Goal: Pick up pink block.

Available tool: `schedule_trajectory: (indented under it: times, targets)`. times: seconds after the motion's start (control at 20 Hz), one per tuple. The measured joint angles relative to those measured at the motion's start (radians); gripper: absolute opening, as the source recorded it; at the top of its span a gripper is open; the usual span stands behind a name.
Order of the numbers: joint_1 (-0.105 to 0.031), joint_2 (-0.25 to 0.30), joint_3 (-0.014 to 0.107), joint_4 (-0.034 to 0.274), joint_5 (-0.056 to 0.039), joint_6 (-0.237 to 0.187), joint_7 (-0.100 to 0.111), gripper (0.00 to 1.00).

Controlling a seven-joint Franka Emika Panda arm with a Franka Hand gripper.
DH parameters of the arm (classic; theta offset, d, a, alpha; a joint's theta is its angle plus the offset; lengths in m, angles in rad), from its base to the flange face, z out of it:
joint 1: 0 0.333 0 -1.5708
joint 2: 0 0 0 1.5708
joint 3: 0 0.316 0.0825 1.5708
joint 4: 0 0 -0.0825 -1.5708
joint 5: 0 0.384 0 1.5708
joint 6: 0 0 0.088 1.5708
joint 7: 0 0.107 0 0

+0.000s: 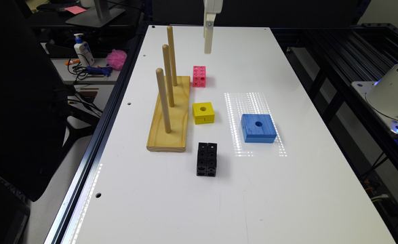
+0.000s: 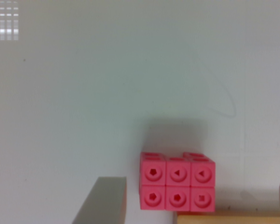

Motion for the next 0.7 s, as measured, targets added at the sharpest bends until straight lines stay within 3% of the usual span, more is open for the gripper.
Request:
schedule_trajectory:
  times: [0.15, 0.4, 0.7]
  targets:
    - [0.000, 0.052, 0.000, 0.002, -0.0007, 0.053, 0.000, 1.00]
    - [0.000, 0.068, 0.000, 0.002, -0.0007, 0.065, 0.000, 1.00]
    - [0.000, 0.131, -0.002, 0.003, -0.0017, 0.127, 0.000, 1.00]
